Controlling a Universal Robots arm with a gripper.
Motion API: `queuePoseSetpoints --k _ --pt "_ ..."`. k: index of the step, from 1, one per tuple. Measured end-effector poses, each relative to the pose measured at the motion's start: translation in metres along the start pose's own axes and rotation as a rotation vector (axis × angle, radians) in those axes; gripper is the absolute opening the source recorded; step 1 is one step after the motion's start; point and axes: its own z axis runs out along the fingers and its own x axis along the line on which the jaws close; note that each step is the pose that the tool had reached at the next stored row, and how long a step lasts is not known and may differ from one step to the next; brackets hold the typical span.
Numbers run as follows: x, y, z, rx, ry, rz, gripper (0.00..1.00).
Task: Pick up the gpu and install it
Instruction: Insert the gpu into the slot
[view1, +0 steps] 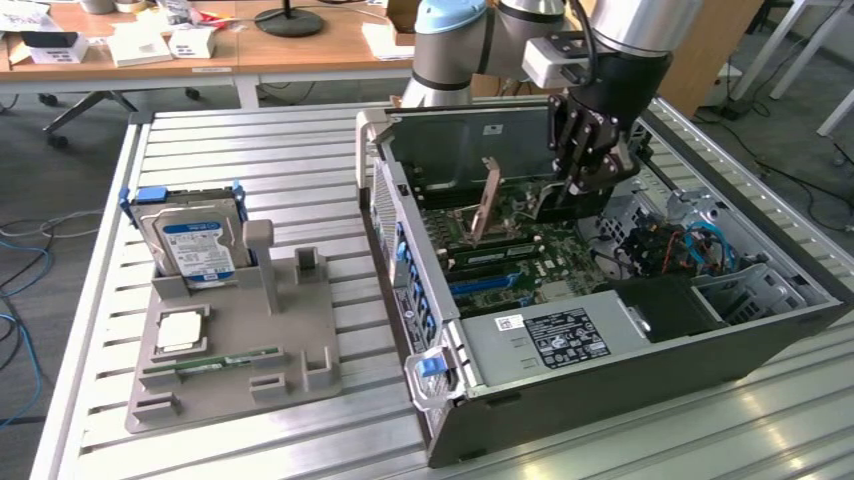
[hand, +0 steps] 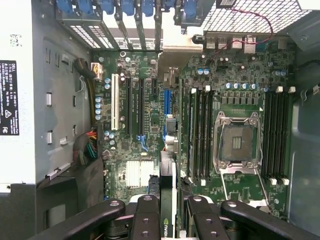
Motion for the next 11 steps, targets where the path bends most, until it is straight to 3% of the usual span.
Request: queuePoseSetpoints --k 11 --pt "0.0 0.0 0.0021 0.0 0.0 0.0 0.26"
